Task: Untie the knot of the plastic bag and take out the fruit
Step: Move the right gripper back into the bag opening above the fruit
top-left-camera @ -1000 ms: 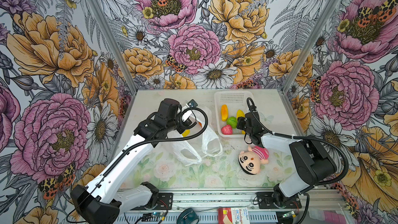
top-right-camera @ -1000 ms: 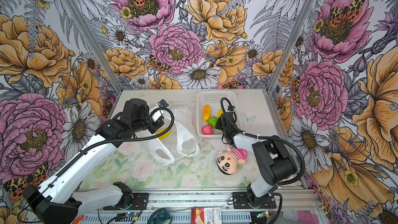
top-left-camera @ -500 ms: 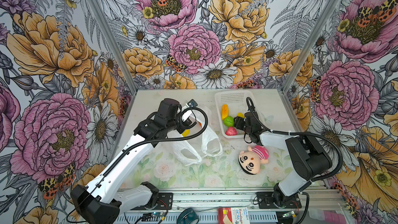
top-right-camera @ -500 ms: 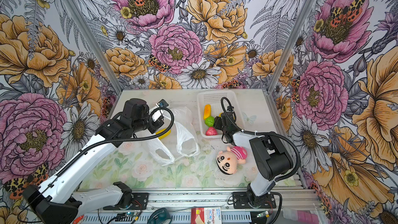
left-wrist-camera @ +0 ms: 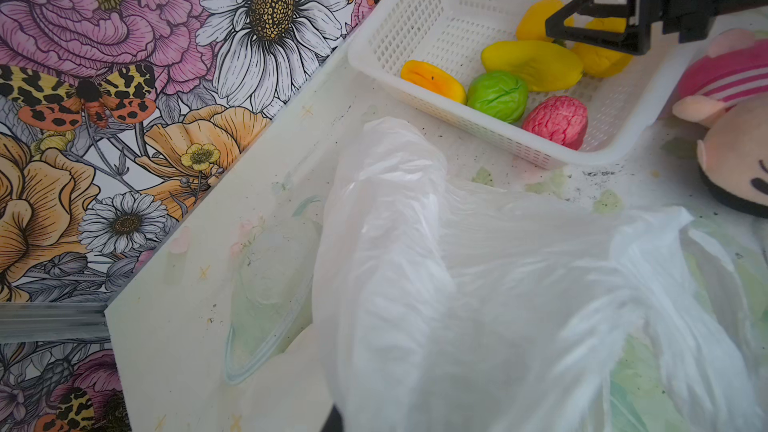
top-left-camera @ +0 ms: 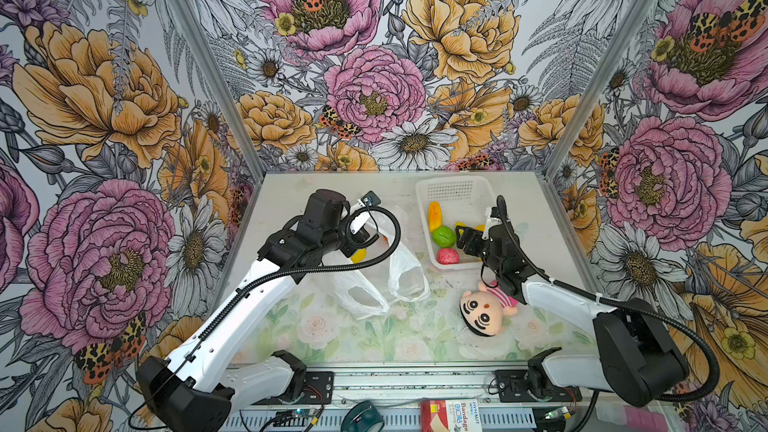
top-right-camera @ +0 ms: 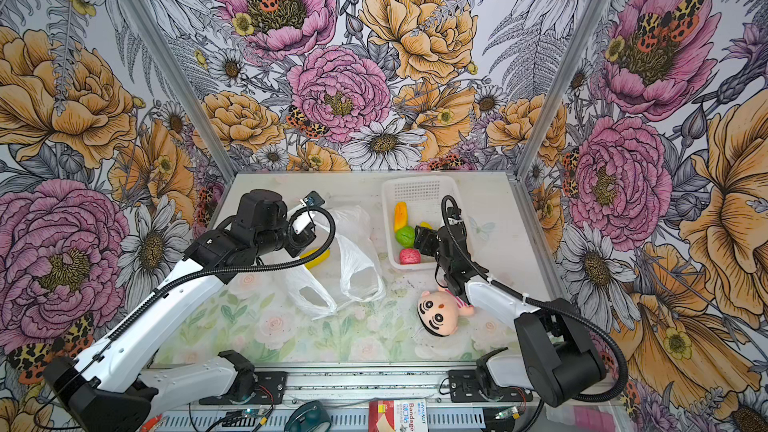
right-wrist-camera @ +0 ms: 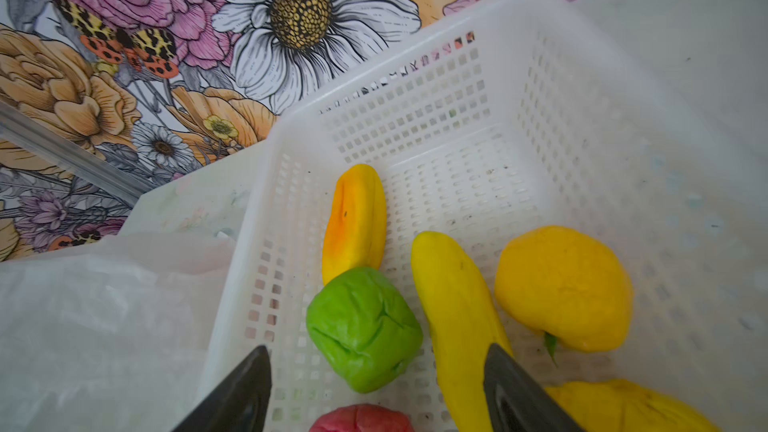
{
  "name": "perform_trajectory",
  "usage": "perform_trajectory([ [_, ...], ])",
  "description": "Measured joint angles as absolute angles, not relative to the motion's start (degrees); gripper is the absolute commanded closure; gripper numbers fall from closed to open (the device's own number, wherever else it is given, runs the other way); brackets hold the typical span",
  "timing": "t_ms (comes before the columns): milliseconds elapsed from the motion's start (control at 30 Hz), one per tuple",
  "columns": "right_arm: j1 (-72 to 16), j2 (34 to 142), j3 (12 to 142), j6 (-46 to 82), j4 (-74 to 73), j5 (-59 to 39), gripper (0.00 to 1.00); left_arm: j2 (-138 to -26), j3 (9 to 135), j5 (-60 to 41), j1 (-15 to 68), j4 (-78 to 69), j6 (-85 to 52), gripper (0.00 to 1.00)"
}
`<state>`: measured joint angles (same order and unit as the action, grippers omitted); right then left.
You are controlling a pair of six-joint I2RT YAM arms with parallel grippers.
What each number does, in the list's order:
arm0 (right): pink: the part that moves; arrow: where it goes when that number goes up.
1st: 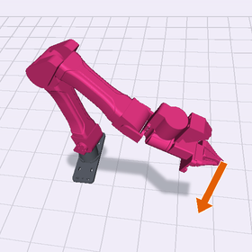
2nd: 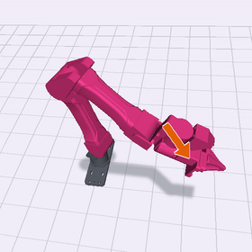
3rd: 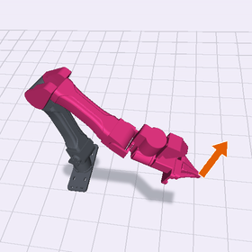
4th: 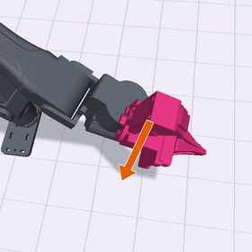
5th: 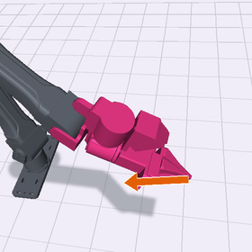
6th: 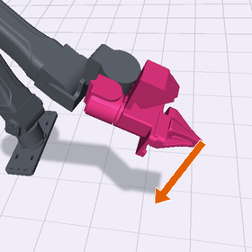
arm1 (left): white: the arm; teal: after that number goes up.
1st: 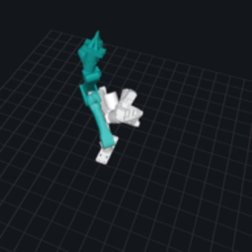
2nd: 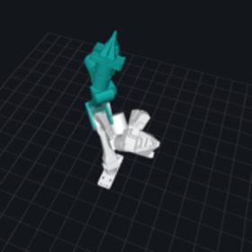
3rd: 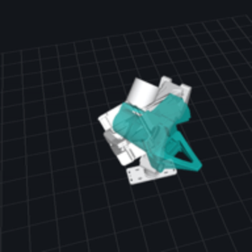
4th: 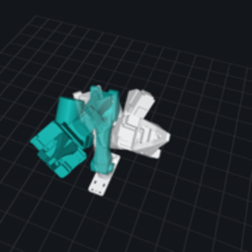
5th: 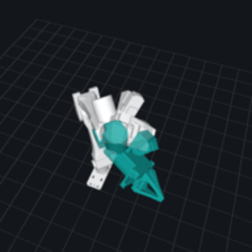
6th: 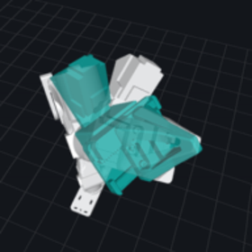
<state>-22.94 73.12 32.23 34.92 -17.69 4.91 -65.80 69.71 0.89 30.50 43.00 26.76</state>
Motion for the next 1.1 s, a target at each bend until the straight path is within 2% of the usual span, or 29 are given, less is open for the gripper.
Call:
perform_trajectory([
  [300,-34.2,56.4,27.3,28.3,-20.6,7.5,0.2,-65.8,69.7,0.9,30.5,43.0,26.8,1.0],
  [567,-49.9,53.0,26.3,18.0,-25.9,6.9,0.34,-65.8,69.7,0.9,30.5,43.0,26.8,1.0],
  [833,-64.7,60.9,27.6,7.6,-30.6,6.3,0.41,-65.8,69.7,0.9,30.5,43.0,26.8,1.0],
  [1100,-65.7,77.8,34.6,5.5,-34.7,6.2,0.5,-65.8,69.7,0.9,30.5,43.0,26.8,1.0],
])
